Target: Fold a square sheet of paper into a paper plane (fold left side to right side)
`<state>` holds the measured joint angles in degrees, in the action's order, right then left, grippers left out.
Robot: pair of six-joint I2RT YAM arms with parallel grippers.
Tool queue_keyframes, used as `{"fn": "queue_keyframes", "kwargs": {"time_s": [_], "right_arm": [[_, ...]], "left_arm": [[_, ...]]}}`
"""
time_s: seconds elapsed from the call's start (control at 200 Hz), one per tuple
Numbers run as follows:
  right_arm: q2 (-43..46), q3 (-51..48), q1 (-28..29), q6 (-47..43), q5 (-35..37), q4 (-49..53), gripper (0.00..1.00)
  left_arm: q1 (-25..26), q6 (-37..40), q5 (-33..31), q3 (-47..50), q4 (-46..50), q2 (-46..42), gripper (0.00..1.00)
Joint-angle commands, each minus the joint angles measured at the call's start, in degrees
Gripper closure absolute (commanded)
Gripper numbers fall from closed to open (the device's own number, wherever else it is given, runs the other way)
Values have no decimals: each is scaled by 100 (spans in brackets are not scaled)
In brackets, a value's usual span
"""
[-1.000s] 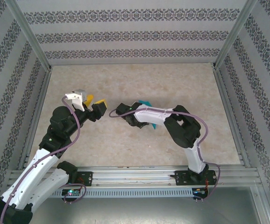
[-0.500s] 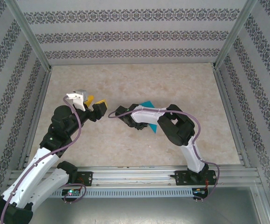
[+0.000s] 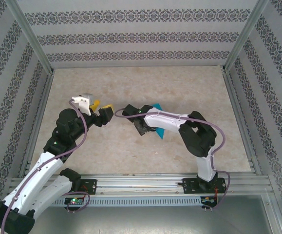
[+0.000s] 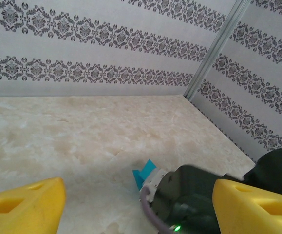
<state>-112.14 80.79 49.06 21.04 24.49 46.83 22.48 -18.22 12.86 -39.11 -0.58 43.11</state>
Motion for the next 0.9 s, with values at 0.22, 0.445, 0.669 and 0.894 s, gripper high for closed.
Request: {"fn": "queue_keyframes", "kwargs": {"time_s": [0.22,0.445,0.669,0.894], "right_arm": [[1466,-818,-615,211,-1095,-605,12],[2865,-2139,-1459,411,-2168,-1845,11],[4165,-3560,-2379,888,-3231,-3281,8],[5088,-4786,-3216,1759,-4035,-4735,2]], "left_arm": [[-58,-480,486,-26,-336,544,20],[-45,-1017,972,45,-885,1478,25],[136,-1569,1578,-315,-1279,3023,30],[403,-2352,1825,-958,-1677,4569,37]]}}
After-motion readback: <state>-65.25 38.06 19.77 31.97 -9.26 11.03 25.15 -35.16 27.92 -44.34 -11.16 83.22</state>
